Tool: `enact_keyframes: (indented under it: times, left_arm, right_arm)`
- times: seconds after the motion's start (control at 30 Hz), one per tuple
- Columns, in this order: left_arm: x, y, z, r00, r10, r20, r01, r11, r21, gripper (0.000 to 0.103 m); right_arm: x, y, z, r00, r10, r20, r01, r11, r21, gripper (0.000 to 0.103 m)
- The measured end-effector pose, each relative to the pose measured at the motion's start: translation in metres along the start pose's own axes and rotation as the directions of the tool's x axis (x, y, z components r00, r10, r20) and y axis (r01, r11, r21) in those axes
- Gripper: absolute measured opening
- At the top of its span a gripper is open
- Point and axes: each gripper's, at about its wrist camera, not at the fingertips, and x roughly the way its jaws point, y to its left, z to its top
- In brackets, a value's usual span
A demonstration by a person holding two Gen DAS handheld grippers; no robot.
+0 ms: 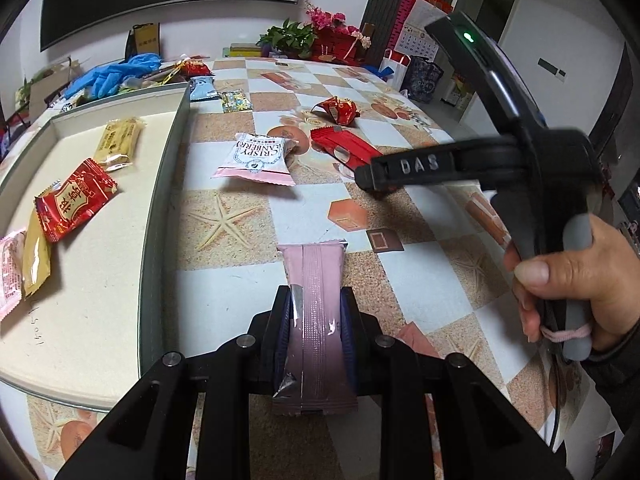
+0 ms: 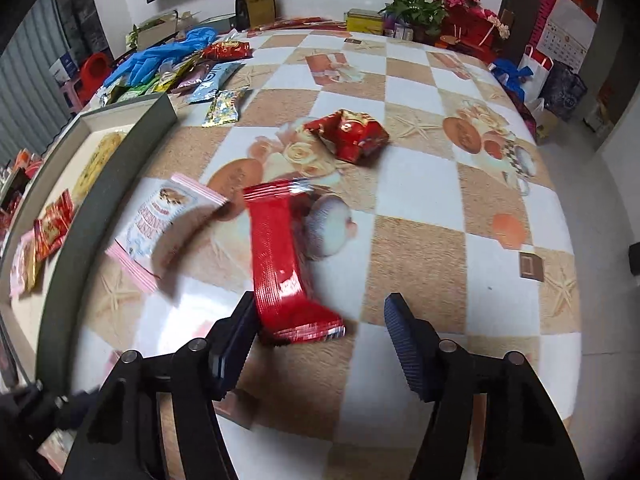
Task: Organize snacks
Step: 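Grasp the long red bar packet with the right tool while the left tool holds the pink bar, then carry the pink bar in the left tool while the right tool carries the red bar over the tray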
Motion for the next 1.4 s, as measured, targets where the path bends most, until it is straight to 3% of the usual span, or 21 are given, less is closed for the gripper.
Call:
enact_keyframes:
  times: [0.13,0.2,0.23,0.27,0.33,0.43,0.5,0.57,0.73,1.07,1.4]
  left_arm:
    - [-0.001,-0.003,-0.001,1.0,0.011,0.0,-0.011,1.0,0.007,0.026]
    - [-0.001,-0.004,-0.001,1.0,0.018,0.0,-0.018,1.0,0.012,0.026]
    - [-0.001,-0.004,-0.001,1.0,0.02,0.0,-0.02,1.0,0.014,0.026]
    - [-0.001,-0.005,-0.001,1.0,0.023,0.0,-0.023,1.0,0.015,0.026]
    - [-0.001,-0.005,-0.001,1.0,0.028,0.0,-0.028,0.999,0.017,0.026]
    - [-0.001,-0.006,-0.001,0.999,0.036,-0.001,-0.036,0.999,0.022,0.026]
    - [0.0,-0.008,-0.001,0.999,0.045,-0.002,-0.044,0.999,0.029,0.026]
    - [0.001,-0.01,0.0,0.998,0.059,-0.005,-0.059,0.997,0.04,0.026]
    - [0.001,-0.016,-0.001,0.997,0.076,-0.016,-0.074,0.995,0.069,0.025]
    - [-0.01,-0.022,0.002,0.999,0.051,0.005,-0.052,0.997,0.062,0.025]
    - [-0.03,-0.012,0.006,0.997,0.065,0.033,-0.066,0.998,0.024,0.025]
  right_arm:
    - [0.003,-0.001,0.018,1.0,0.027,0.017,-0.027,0.999,0.021,0.066]
    - [0.007,0.009,0.028,0.999,0.015,0.035,-0.013,0.999,-0.049,0.069]
    - [0.012,0.014,0.03,1.0,-0.009,0.018,0.01,0.996,-0.087,0.085]
    - [0.02,0.02,0.031,0.999,-0.035,-0.015,0.033,0.991,-0.13,0.092]
    - [0.023,0.018,0.031,1.0,0.021,-0.013,-0.023,0.991,-0.129,0.093]
    - [0.023,0.013,0.029,0.999,0.032,0.002,-0.031,0.994,-0.107,0.093]
    - [0.02,0.015,0.029,0.999,0.039,0.018,-0.037,0.992,-0.12,0.083]
    - [0.014,0.02,0.032,0.999,0.049,0.019,-0.046,0.99,-0.135,0.021]
    - [0.011,0.028,0.028,0.999,0.043,-0.002,-0.043,0.987,-0.157,0.021]
    - [-0.047,-0.012,-0.034,0.98,0.171,0.103,-0.177,0.982,0.058,0.021]
    - [-0.082,-0.008,-0.059,0.958,0.24,0.16,-0.257,0.961,0.101,0.021]
